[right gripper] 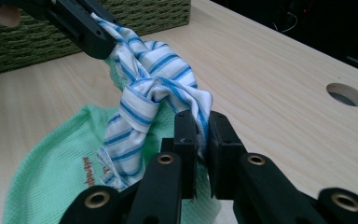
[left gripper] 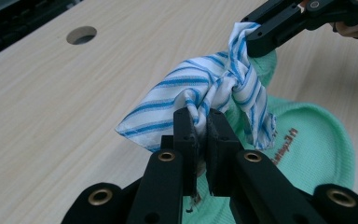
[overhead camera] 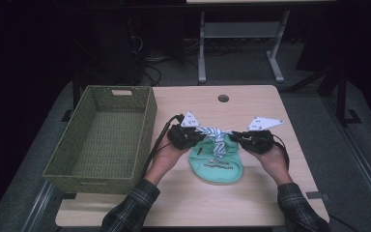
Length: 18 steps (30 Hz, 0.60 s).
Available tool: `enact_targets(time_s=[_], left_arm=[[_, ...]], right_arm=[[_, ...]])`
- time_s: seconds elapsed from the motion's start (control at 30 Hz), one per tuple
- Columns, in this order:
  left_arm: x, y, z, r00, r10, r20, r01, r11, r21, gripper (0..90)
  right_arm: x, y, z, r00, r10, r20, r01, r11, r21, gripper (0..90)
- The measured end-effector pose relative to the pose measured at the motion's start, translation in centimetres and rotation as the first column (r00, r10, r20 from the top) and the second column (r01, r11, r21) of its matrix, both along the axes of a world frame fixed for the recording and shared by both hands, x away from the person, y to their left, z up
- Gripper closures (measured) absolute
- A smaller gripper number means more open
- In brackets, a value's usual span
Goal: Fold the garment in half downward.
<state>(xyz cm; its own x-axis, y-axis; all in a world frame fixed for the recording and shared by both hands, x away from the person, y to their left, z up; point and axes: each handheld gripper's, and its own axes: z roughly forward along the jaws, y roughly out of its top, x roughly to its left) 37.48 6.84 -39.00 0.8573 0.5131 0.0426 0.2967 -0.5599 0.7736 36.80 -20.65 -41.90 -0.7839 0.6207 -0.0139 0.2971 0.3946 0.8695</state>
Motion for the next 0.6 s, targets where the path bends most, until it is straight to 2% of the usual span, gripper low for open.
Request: enact_targets(time_s=[0.1, 0.33, 0.4, 0.6], left_arm=[[-0.1, 0.2, -0.3, 0.9999, -0.002, -0.015, 0.002, 1.0, -0.005, 83.6], [-0.3, 0.7, -0.9, 0.9969, -0.02, -0.076, 0.017, 0.9993, -0.032, 82.9], [-0.4, 0.8, -1.1, 0.9967, -0.024, -0.078, 0.022, 0.9992, -0.033, 82.8], [-1.0, 0.8, -1.5, 0.9951, -0.049, -0.085, 0.048, 0.9987, -0.019, 82.0]], right_arm=[[-0.5, 0.0, -0.3, 0.9999, 0.004, -0.016, -0.004, 1.0, 0.01, 82.4], [-1.2, 0.0, -0.8, 0.9989, 0.015, -0.043, -0.014, 1.0, 0.027, 80.3], [-1.4, 0.0, -1.0, 0.9981, 0.02, -0.059, -0.019, 0.999, 0.027, 79.7], [-2.3, 0.0, -1.5, 0.9972, 0.036, -0.065, -0.036, 0.999, 0.011, 79.7]])
